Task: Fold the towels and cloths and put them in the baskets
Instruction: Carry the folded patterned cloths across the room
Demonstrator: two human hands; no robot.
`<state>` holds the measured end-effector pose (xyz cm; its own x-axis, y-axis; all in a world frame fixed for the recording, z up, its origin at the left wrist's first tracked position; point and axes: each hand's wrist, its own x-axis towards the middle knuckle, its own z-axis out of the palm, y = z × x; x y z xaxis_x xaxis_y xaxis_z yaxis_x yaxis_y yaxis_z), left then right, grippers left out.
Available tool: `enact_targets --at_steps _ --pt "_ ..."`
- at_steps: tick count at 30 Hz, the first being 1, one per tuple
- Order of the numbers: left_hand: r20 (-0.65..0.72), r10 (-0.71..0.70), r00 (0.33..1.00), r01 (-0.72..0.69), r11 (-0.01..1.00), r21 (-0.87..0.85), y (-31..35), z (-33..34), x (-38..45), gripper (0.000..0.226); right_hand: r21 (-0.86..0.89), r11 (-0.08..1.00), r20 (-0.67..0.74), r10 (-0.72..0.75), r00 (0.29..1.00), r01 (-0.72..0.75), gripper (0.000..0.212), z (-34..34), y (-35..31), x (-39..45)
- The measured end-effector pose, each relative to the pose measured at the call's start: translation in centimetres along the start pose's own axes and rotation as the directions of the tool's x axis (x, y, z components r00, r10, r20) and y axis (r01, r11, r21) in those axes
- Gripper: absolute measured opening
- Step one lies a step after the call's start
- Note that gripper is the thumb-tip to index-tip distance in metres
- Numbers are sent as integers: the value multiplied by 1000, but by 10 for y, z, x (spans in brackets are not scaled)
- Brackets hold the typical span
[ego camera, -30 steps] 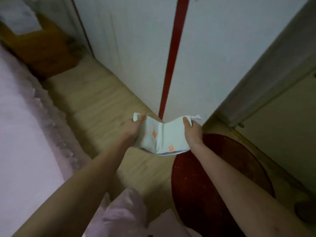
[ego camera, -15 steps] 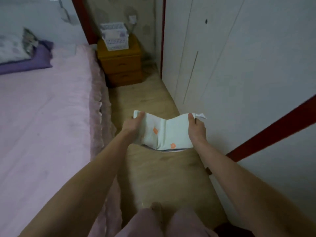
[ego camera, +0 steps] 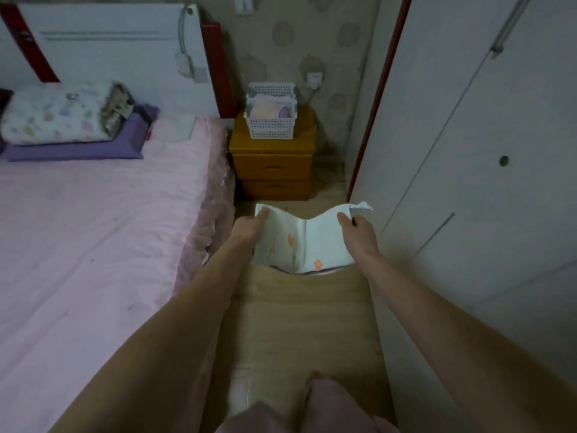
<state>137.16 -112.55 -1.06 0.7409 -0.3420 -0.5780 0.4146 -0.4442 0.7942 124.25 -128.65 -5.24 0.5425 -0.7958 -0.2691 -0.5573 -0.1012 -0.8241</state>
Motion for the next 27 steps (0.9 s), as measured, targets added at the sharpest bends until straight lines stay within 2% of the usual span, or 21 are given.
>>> enact_targets --at_steps 2,8,13,21,27 --pt "-41 8 999 -9 1000 -20 36 8 41 57 -14 1000 21 2 1000 -2 43 3 -29 56" --pt "-148 -32 989 21 997 -74 120 21 178 56 61 996 201 55 978 -69 21 35 -90 207" --pt "-189 14 982 -26 998 -61 199 31 310 49 22 999 178 28 984 -33 37 68 -140 347" --pt "-180 5 984 -4 1000 6 327 47 478 45 -8 998 126 61 990 -60 30 98 -226 541" --pt "-213 2 977 -3 1000 -7 396 60 622 31 -2 1000 133 28 991 -28 22 144 -272 690"
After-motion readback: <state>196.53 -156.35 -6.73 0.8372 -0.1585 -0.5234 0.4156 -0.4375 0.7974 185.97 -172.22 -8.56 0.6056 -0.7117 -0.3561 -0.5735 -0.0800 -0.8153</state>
